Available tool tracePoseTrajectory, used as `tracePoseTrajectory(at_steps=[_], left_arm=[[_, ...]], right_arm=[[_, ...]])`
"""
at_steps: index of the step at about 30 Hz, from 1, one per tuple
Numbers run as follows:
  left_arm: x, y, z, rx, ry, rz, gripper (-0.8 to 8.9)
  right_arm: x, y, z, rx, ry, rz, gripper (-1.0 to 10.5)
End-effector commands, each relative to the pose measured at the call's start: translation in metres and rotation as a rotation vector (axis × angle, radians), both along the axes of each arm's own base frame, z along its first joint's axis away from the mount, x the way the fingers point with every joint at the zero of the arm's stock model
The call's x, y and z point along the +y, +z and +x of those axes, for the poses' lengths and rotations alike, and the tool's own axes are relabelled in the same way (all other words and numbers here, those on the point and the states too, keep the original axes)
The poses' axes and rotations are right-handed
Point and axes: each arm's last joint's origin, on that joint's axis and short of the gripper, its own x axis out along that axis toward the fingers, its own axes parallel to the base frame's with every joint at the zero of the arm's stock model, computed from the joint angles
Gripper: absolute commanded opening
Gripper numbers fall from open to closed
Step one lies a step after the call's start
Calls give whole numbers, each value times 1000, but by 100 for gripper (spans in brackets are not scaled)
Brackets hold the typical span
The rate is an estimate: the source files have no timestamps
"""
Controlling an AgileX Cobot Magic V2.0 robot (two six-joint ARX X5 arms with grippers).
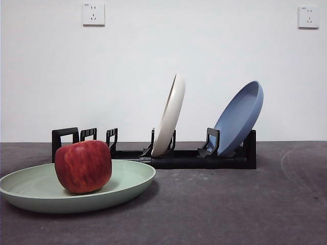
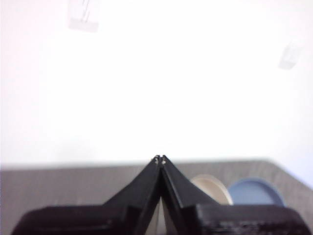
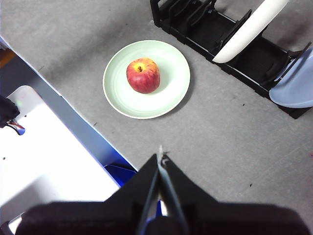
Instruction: Take the green plate from the plate rack,put the plate on the table,take the apple from the table,put the apple in the plate
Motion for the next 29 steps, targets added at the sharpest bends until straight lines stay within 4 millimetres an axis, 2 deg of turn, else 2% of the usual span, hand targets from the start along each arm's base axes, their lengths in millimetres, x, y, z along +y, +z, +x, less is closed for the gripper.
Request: tracePoseTrajectory(at_steps=[1, 8, 14, 17, 21, 29], left_arm=[[1, -44, 8, -50, 2, 42, -4], [8, -135, 17, -18, 71, 54, -4], [11, -192, 19, -3, 116, 58, -4], [12, -211, 17, -1, 143, 56, -4], [12, -226, 14, -4, 149, 60, -4], [15, -246, 14, 201, 221, 92, -4]], right_arm=[[-1, -2, -1, 15, 3, -23, 1], [-1, -2, -1, 15, 3, -23, 0], [-1, -2, -1, 15, 2, -23, 1], [-1, -2, -1, 15, 2, -23, 1], [-1, -2, -1, 15, 3, -23, 1], [-1, -2, 0, 11, -2, -27, 1]])
